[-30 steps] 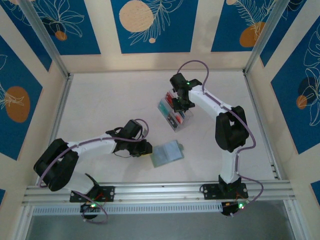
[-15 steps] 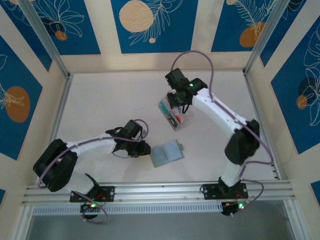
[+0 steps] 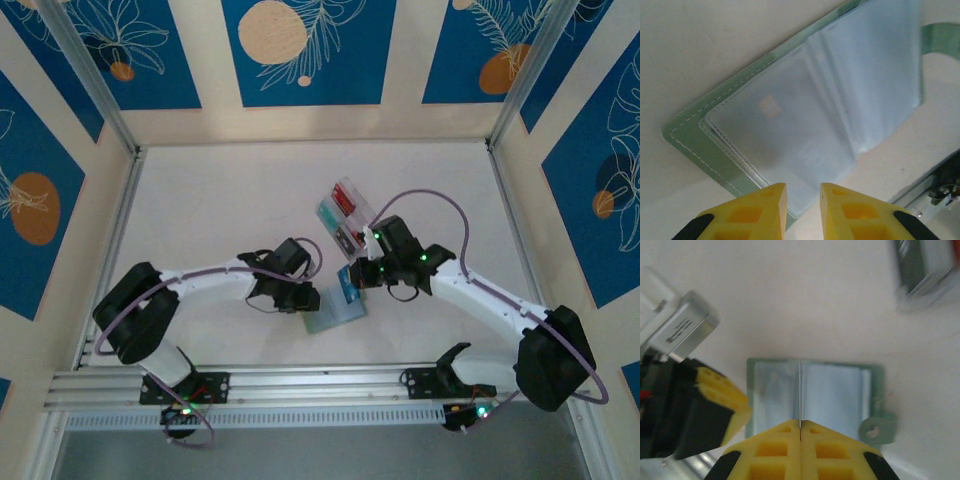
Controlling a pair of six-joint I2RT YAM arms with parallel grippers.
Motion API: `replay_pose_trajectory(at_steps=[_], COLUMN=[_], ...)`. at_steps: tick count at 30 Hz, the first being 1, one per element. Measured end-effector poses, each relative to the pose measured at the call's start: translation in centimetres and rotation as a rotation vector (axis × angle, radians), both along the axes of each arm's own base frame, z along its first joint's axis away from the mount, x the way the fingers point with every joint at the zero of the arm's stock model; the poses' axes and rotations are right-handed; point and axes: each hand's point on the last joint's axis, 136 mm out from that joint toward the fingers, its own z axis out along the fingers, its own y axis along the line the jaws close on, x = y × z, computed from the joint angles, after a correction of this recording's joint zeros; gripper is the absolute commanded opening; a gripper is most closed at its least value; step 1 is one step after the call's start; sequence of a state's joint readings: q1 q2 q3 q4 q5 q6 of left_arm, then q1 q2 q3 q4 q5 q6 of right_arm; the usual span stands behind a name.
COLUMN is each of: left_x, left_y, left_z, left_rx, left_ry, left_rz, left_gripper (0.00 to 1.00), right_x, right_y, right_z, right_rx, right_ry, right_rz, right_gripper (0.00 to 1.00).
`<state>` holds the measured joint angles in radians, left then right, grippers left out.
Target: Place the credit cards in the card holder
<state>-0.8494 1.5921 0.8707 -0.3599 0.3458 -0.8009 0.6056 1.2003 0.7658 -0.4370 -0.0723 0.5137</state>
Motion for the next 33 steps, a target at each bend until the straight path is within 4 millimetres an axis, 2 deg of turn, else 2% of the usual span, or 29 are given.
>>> replay_pose_trajectory(at_steps=[4, 15, 20, 24, 27, 29, 33], left_x=[0.0, -0.2, -0.3, 0.7, 1.7, 1.9, 1.8], left_y=[0.4, 1.8, 1.9, 0.7, -0.7, -1.4, -2.0], left_z=[-0.9, -1.9, -1.0, 1.6, 2.4, 1.9, -0.3], left_rx=[0.034, 0.103, 0.096, 0.037, -0.008, -0.023, -0.014], left_ry=[0.003, 0.000, -0.006, -0.052, -0.068, -0.056, -0.003], left_rz=[-0.001, 0.000, 0.001, 0.009, 0.020, 0.023, 0.031], left_gripper=[0.23, 0.22, 0.22, 0.21, 0.19, 0.19, 0.19], right_x=[-0.8, 0.1, 0.5, 1.1, 1.4, 1.5, 1.5], right_y=[0.8, 2.7, 2.7, 2.3, 2.2, 2.1, 2.1], right_z=[-0.8, -1.4, -1.9, -1.8, -1.9, -2.0, -2.2], right_rx=[0.089, 0.209, 0.221, 0.235, 0.239, 0.241, 0.241], right_ry=[0.021, 0.010, 0.017, 0.016, 0.021, 0.027, 0.035], right_rz=[-0.002, 0.003, -0.013, -0.035, -0.042, -0.046, -0.051], right_gripper=[0.00, 0.00, 0.00, 0.00, 0.00, 0.00, 0.00])
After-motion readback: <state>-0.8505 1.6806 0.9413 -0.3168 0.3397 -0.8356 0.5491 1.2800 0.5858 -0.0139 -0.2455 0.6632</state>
